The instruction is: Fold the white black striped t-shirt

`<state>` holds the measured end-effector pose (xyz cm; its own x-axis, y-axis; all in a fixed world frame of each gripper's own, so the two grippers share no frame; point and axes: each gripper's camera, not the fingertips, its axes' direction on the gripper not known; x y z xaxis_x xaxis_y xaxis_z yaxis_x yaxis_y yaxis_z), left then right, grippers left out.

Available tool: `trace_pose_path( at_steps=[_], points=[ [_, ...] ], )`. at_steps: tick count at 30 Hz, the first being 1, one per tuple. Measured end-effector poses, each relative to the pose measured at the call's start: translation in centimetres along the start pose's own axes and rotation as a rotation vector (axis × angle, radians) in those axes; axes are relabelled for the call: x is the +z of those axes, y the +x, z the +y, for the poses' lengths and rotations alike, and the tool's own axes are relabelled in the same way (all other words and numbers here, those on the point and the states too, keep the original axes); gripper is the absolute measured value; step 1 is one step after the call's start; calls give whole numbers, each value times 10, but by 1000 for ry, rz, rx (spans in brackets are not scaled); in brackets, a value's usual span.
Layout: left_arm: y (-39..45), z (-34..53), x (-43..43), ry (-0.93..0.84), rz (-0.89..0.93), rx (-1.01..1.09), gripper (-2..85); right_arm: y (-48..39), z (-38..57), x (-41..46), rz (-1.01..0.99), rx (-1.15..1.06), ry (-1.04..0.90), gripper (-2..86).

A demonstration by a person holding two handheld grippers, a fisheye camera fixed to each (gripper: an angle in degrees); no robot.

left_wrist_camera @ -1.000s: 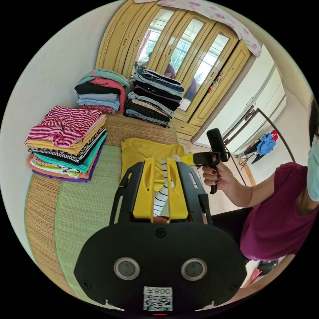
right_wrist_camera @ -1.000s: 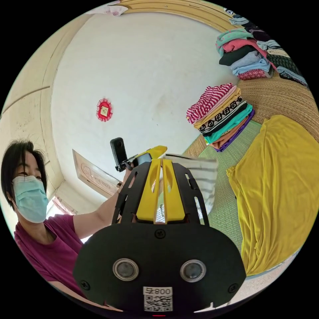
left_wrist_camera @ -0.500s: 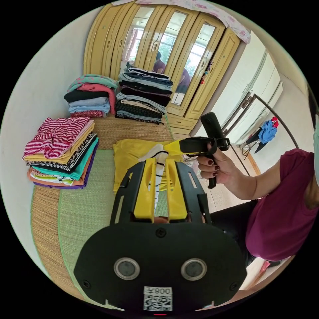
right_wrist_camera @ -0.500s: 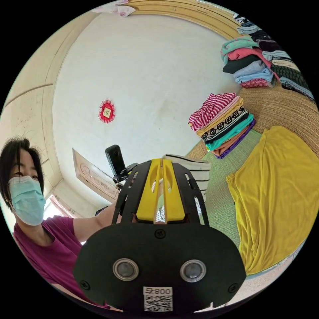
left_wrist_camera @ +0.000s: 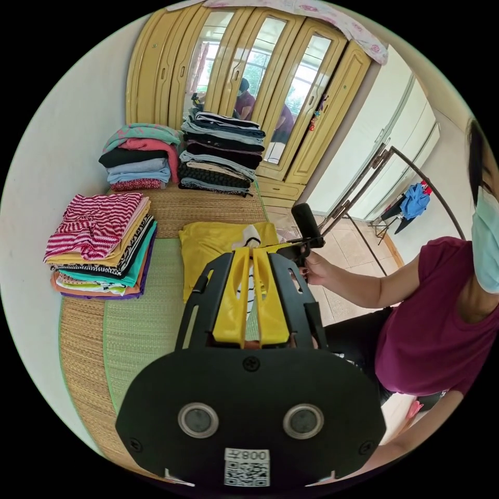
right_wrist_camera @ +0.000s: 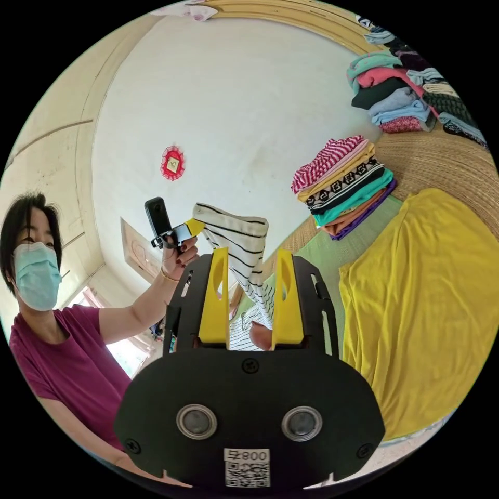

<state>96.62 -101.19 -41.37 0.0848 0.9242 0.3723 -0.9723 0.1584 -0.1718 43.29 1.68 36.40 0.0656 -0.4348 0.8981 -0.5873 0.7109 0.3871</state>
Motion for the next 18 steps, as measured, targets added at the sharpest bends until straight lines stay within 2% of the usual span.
trace_pose_path(
  at_steps=[5, 9, 18],
  points=[
    [-12, 30, -14, -8, 22, -41, 6, 20, -22, 17, -95, -6, -11, 114],
    [-30, 60, -24, 18, 39, -96, 7, 29, -36, 25, -190, -13, -30, 55],
    [-68, 113, -2, -41, 68, -181, 9, 4, -29, 2, -9, -9, 23, 16]
  ],
)
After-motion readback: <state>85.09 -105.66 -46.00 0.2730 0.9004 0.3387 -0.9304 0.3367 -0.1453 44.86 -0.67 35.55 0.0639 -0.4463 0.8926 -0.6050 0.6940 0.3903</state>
